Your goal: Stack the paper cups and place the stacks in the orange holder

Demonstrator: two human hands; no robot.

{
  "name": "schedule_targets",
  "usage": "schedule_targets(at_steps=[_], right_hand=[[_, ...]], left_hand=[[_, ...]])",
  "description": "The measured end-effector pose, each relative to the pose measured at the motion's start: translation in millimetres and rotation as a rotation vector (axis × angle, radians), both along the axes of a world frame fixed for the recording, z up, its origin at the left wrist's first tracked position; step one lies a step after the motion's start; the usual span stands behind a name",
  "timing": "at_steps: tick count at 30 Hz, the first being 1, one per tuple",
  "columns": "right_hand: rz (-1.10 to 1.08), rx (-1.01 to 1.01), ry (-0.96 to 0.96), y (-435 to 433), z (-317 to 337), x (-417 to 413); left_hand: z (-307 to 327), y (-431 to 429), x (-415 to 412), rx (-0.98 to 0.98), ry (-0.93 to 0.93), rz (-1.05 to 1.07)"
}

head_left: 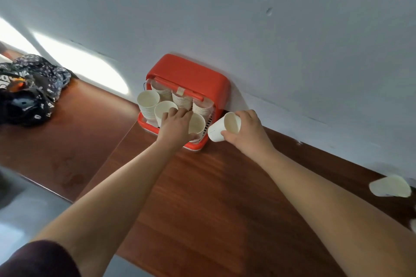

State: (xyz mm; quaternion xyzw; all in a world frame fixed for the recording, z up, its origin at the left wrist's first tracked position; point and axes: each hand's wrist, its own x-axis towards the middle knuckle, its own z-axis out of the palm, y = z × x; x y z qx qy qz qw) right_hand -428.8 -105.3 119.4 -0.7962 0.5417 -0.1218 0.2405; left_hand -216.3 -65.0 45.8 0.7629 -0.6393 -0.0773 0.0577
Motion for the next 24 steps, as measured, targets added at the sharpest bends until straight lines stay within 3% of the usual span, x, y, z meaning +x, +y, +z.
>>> schedule_targets(at_steps=[4,9,18,24], right_hand=[[0.000,-0.065,-0.097,-3,-2,27],[0.065,-0.175,-0.161,-4,-13,57],[0.281,-0.158,0.100,-10,-51,83],[0.301,-0.016,0.156,-8,-74,90]], left_hand=[[-6,10,23,-0.120,0.060,-0.072],[-8,22,57,-0.221,0.123,0.114],[-23,17,73,-0.184,0.376,0.186],[-26,11,78,-0.256,0.374,0.185]])
